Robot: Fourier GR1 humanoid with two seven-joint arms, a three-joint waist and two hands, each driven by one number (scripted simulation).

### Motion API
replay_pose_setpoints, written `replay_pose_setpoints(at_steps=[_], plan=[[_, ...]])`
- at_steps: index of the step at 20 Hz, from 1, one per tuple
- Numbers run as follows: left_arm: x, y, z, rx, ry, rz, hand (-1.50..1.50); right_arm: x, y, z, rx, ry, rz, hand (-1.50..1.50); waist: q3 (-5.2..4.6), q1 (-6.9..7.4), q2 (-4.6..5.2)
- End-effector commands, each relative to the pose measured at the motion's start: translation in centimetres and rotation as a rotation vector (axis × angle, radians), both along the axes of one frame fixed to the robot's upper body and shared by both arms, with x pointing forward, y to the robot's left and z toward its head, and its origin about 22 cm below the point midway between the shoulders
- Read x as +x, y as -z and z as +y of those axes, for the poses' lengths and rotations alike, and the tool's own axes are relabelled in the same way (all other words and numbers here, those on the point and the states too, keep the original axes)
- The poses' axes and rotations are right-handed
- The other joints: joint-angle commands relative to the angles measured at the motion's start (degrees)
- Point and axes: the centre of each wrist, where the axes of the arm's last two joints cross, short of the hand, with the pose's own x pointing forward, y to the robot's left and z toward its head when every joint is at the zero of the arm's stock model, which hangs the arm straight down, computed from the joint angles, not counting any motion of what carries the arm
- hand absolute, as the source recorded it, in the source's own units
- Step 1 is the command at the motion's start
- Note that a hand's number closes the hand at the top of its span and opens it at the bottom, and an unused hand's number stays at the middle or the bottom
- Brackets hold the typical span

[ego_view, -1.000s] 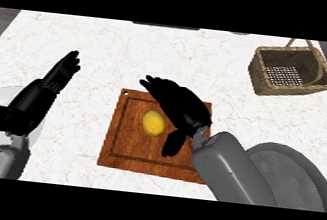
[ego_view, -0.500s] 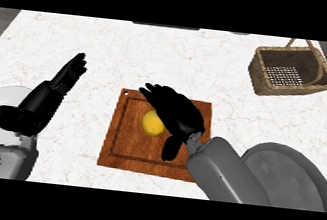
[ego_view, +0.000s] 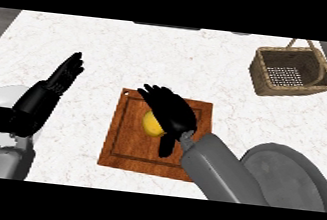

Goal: Pick the lemon from the cutting board and place it in the basket

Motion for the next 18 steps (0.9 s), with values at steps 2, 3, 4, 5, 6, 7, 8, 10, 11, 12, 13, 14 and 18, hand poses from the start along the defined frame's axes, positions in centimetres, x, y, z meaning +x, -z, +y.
replay_pose_setpoints(at_steps=[2, 3, 4, 5, 6, 7, 8, 10, 11, 12, 13, 14, 18], plan=[[-0.5, 0.5, -0.2, 0.003, -0.011, 0.004, 0.0, 1.8, -0.2, 0.5, -0.039, 0.027, 0.022, -1.5, 0.0, 0.19, 0.04], [2.3, -2.2, 0.4, -0.001, 0.002, 0.005, 0.0, 1.6, 2.4, -0.8, -0.055, 0.014, 0.023, -1.5, 0.0, -0.11, 0.12], [0.6, 1.4, -1.6, 0.007, -0.005, 0.011, 0.0, 0.8, 1.6, 0.9, -0.063, 0.025, 0.027, -1.5, 0.0, 0.26, 0.11], [-0.1, 1.0, 0.7, 0.002, 0.004, 0.023, 0.0, 2.0, 2.1, -0.5, -0.067, 0.023, 0.034, -1.5, 0.0, 0.05, 0.05], [0.8, 0.3, 0.4, 0.008, 0.007, 0.008, 0.0, 1.4, 1.8, 0.7, -0.077, 0.038, 0.032, -1.5, 0.0, 0.22, 0.08], [-0.9, 0.3, -0.1, 0.009, 0.005, -0.013, 0.0, 1.9, 2.7, 0.2, -0.073, 0.028, 0.039, -1.5, 0.0, 0.49, 0.08], [0.2, 1.2, 0.2, 0.004, -0.002, -0.023, 0.0, 0.0, 4.9, 0.1, -0.064, 0.04, 0.034, -1.5, 0.0, 0.4, 0.15], [1.2, 0.8, -0.4, -0.001, -0.001, -0.004, 0.0, 1.9, 2.2, 0.3, -0.06, 0.022, 0.07, -1.5, 0.0, 0.0, 0.08], [-0.2, -0.3, 0.1, 0.005, 0.005, 0.003, 0.0, -0.6, 4.9, 0.3, -0.077, 0.003, 0.096, -1.5, 0.01, 0.25, 0.02], [-1.1, 0.6, 0.4, 0.004, -0.009, -0.009, 0.0, -0.6, 4.5, 0.2, -0.054, 0.001, 0.085, -1.5, 0.0, 0.04, -0.01], [0.5, -0.5, 0.5, 0.001, -0.004, -0.006, 0.0, -0.8, 5.4, 0.1, -0.081, -0.006, 0.115, -1.5, 0.0, 0.05, 0.05], [2.0, 0.7, 0.4, 0.009, -0.002, 0.007, 0.0, 1.3, 3.0, 0.4, -0.094, -0.024, 0.121, -1.5, -0.01, -0.19, 0.11], [0.4, -1.3, -1.0, 0.001, -0.007, -0.003, 0.0, 0.7, 5.1, -0.1, -0.147, -0.086, 0.115, 1.5, 0.01, -0.11, 0.0]])
